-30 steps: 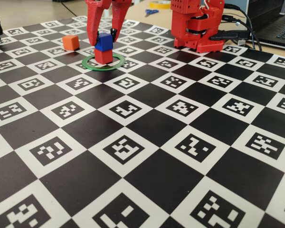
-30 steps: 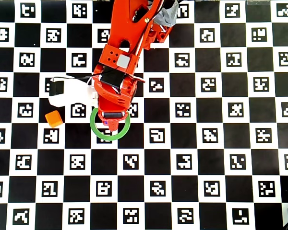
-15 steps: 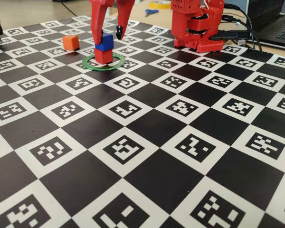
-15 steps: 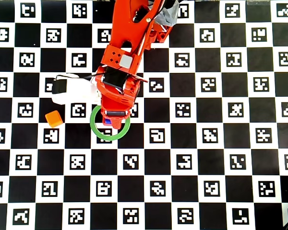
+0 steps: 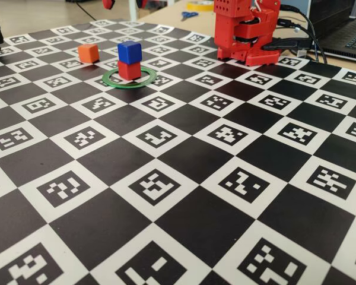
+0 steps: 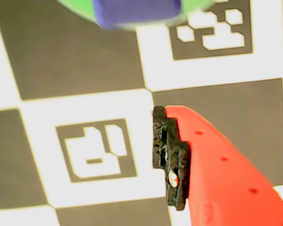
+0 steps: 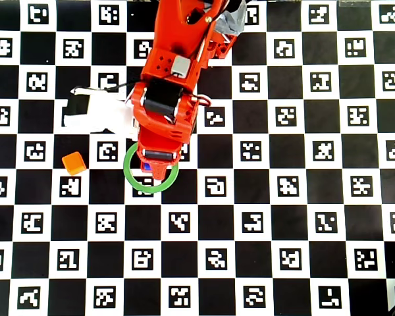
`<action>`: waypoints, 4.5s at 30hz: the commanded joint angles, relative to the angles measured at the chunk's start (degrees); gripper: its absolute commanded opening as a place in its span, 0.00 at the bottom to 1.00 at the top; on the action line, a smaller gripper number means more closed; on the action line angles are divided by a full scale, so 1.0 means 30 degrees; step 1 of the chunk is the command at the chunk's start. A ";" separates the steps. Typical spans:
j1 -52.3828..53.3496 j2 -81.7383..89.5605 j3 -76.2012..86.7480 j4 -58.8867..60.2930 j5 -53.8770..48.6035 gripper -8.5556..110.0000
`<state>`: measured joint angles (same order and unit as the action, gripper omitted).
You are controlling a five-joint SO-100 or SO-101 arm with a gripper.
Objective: Grab the red cube then put it in the green circle then put the blue cube on top and finally the orange cube on top
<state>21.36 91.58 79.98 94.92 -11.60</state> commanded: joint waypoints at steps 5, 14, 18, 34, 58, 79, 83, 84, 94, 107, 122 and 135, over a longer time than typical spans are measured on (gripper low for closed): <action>0.2197 -0.1758 -0.5215 0.0615 0.1523 0.31; 0.5039 -0.3691 -0.7559 0.0293 0.4336 0.33; 0.6211 -0.5537 -0.8906 0.0264 0.5098 0.34; 0.7969 -0.7324 -0.4482 -0.3809 0.7236 0.38; 0.8203 -0.8320 -0.0059 -0.9023 0.8408 0.38; 0.8291 -0.9199 -0.0176 -1.0137 0.8320 0.38; 0.8291 -0.9229 -0.0176 -1.0166 0.8320 0.37; 0.8320 -0.9229 -0.0176 -1.0166 0.8320 0.37; 0.8320 -0.9199 -0.0146 -1.0254 0.8232 0.28; 0.8408 -0.9082 0.0029 -1.0430 0.8174 0.13; 0.8203 -0.6240 -0.2578 -0.6504 0.7529 0.13; 0.7412 -0.4043 -0.8525 -0.0967 0.3340 0.13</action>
<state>45.62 71.81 63.81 87.80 0.35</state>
